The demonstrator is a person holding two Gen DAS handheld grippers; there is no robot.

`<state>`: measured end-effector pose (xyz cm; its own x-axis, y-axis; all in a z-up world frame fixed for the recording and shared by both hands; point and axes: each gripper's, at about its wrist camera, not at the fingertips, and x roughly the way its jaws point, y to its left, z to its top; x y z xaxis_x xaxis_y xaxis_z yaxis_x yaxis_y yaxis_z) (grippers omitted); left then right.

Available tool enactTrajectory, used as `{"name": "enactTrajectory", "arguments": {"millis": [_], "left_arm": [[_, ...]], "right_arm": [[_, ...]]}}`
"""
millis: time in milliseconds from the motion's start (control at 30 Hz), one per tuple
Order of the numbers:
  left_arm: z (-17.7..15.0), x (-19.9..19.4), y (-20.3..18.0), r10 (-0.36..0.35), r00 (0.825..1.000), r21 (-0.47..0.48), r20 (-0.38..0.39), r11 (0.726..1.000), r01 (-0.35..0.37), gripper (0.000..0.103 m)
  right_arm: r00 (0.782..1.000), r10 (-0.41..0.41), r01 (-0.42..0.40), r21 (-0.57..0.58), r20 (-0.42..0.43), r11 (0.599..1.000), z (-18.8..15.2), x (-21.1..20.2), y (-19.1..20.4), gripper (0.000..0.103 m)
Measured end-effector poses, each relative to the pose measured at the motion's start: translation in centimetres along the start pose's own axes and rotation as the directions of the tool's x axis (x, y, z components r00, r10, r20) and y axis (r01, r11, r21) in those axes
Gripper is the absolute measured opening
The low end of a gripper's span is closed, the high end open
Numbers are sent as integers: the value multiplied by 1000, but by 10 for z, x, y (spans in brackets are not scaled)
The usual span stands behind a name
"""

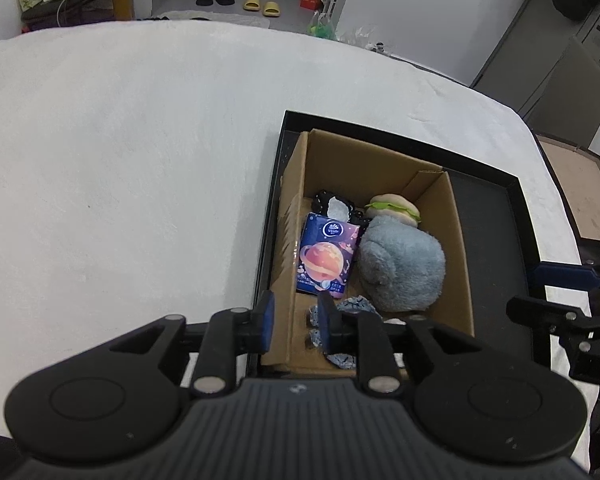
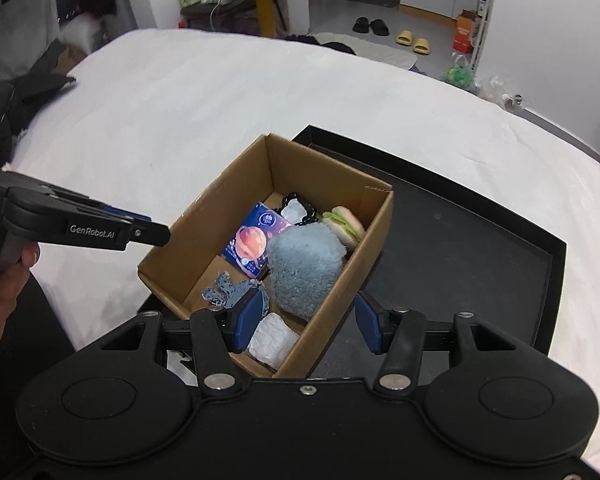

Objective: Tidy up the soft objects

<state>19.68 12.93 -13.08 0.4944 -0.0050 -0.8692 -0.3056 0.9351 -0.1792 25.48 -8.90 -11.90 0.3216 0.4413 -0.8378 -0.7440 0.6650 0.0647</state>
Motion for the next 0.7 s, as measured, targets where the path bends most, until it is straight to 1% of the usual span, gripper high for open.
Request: {"name": "enactTrajectory", "arguments": {"millis": [33, 67, 133, 167, 233, 267, 367, 433, 500, 600, 667, 700], "left_arm": [[0, -4, -2, 2, 1000, 2, 4, 1000, -2, 32], [0, -8, -4, 4, 1000, 4, 9, 1000, -4, 36], [-1, -18, -8, 6, 1000, 12, 24, 1000, -7, 50], [-3, -23, -11, 8, 999, 19, 33, 1000, -8, 52], [-6, -32, -17, 6, 999, 38, 46, 999, -8, 58], [-8, -36, -19, 6, 999, 50, 50, 999, -8, 59], [-15, -49, -29, 19, 997, 91, 73, 996, -26, 66], [-20, -57, -36, 22, 996, 126, 85, 991, -33, 74], [-24, -64, -41, 11, 996, 144, 87, 989, -23, 77], [-29, -78, -48, 13, 997, 171, 82, 985, -27, 80], [-33, -89, -51, 7, 996, 180, 93, 983, -24, 85], [-35, -96, -52, 2, 995, 180, 104, 983, -21, 88]], "right_arm": [[1000, 1, -1, 10, 4, 1000, -1, -2, -1, 52], [1000, -2, 2, 21, 7, 1000, -2, -5, -3, 52], [1000, -3, 3, 39, 13, 999, -4, -12, -7, 53], [1000, -4, 3, 46, 17, 999, -7, -15, -8, 54], [999, -12, 10, 53, 31, 999, -12, -24, -11, 59], [999, -16, 14, 58, 39, 998, -15, -29, -12, 60], [997, -25, 20, 82, 68, 996, -25, -45, -17, 65], [995, -36, 28, 96, 90, 995, -31, -53, -20, 68], [993, -44, 31, 119, 106, 992, -38, -62, -23, 71], [991, -54, 34, 158, 124, 987, -46, -74, -26, 75], [988, -64, 40, 171, 141, 984, -50, -83, -27, 79], [986, -69, 41, 180, 152, 983, -53, -88, -27, 83]]}}
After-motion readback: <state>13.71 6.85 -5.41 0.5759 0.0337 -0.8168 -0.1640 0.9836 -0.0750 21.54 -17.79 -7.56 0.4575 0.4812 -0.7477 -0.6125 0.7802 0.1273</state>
